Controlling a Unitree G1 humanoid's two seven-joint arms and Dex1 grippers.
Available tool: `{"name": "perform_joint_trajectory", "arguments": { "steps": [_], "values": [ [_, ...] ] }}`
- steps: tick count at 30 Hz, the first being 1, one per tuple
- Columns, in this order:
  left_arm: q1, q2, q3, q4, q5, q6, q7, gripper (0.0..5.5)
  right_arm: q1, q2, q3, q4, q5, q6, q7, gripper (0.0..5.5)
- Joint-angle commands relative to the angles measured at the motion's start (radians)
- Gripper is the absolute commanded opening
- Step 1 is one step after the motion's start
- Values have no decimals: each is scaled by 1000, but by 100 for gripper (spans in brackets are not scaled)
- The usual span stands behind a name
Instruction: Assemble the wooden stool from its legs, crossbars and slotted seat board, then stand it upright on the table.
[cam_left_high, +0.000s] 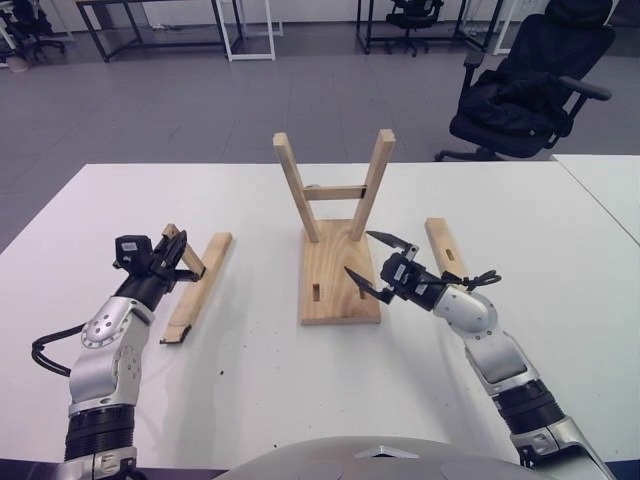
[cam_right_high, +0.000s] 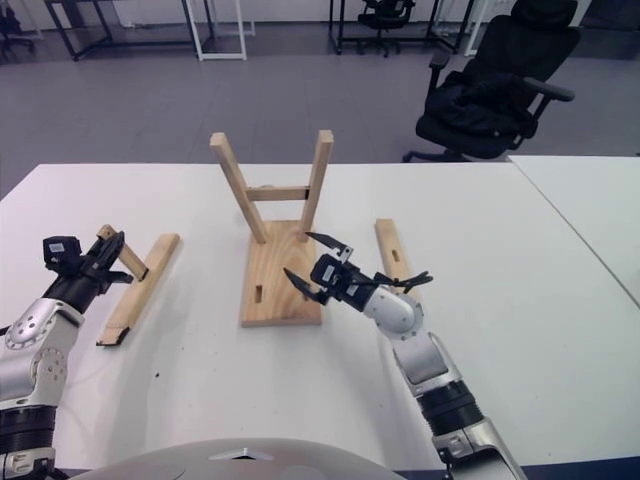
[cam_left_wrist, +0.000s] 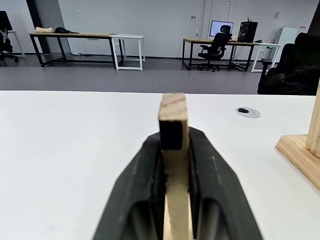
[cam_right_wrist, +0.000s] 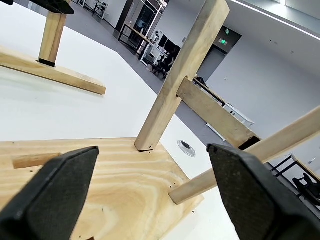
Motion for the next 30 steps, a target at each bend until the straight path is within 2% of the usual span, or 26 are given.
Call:
{"name": "perform_joint_trajectory", "arguments": {
  "steps": [1,10,16,21,24,30],
  "values": [
    [7,-2,43,-21,19,84,79,82,-36,9,15,35,-37,-31,-19,404],
    [33,-23,23,-106,12,141,53,227,-39,15,20,62,-59,-65,-34,404],
    [102,65,16,-239,-24,462,61,321,-16,11,26,50,-65,-60,-36,404],
    [142,115,-29,-239,-4,587,16,410,-5,18,37,48,-81,-56,-41,404],
    [153,138,-44,-195,40,604,13,385,-6,20,43,53,-89,-55,-44,404],
    [166,149,-62,-164,89,558,-10,293,-3,24,48,51,-95,-52,-51,404]
  ]
}}
